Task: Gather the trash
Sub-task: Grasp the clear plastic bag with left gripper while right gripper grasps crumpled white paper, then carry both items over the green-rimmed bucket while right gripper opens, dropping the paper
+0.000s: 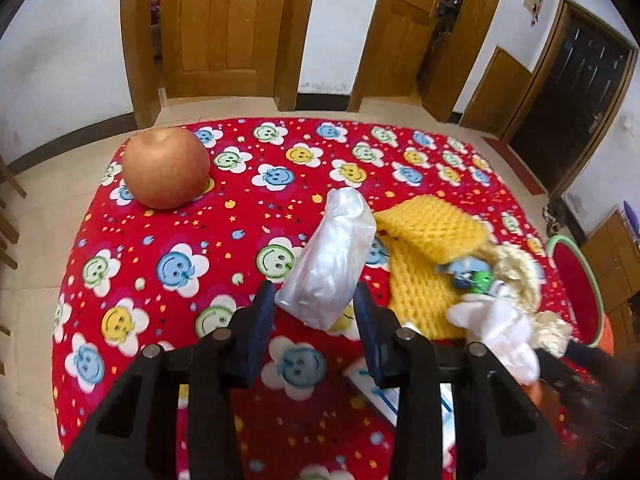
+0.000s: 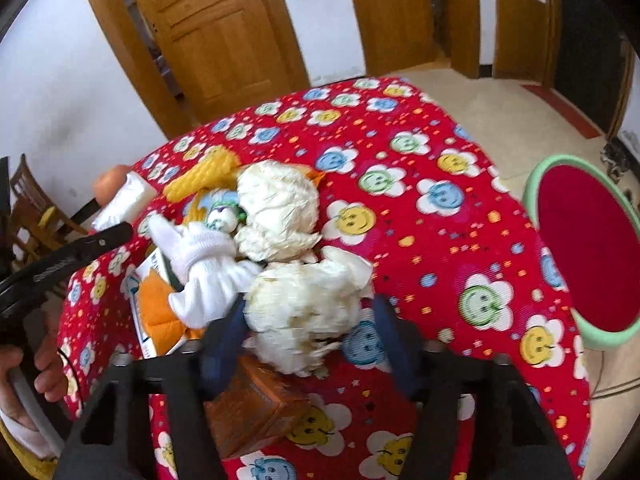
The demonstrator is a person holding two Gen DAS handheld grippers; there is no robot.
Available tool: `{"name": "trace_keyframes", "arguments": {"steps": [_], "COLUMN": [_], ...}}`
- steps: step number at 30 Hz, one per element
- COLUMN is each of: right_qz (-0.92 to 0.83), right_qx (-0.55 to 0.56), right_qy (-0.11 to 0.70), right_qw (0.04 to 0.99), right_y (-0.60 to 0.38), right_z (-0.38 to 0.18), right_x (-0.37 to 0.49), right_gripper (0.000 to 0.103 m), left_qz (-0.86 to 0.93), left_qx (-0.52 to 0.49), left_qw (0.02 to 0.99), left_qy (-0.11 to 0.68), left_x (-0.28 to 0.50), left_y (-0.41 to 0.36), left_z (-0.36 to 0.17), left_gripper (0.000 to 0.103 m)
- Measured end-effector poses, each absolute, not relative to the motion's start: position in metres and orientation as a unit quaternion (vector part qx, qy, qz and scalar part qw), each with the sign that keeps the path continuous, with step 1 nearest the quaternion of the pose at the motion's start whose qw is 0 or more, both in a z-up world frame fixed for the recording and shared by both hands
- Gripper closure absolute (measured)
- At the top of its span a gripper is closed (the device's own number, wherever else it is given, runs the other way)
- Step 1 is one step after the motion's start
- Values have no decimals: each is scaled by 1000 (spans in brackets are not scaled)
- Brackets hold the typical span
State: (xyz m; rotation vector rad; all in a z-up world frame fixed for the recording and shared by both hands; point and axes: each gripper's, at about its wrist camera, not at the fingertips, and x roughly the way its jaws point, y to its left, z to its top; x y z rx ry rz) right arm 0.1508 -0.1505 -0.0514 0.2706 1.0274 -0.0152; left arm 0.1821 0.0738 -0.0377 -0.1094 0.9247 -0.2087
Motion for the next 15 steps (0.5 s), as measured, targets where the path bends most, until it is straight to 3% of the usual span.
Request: {"name": "trace_keyframes", "arguments": {"steps": [1,15], "right_qz": [1,3], "right_qx": [132,133], "right_qy": [489,419], "right_qw": [862,898], "right_y": [-150,-176], "right_z": [-51,-8], "right_x": [151,116], "right_gripper": [61,64], "left_qz": [-101,-140], "left_qx": [-54,-70], "left_qw": [890,904], "left_qy": [441,398], "left_x": [177,112], "left_y": [74,37], "left_z": [-34,17], "left_gripper": [63,63]}}
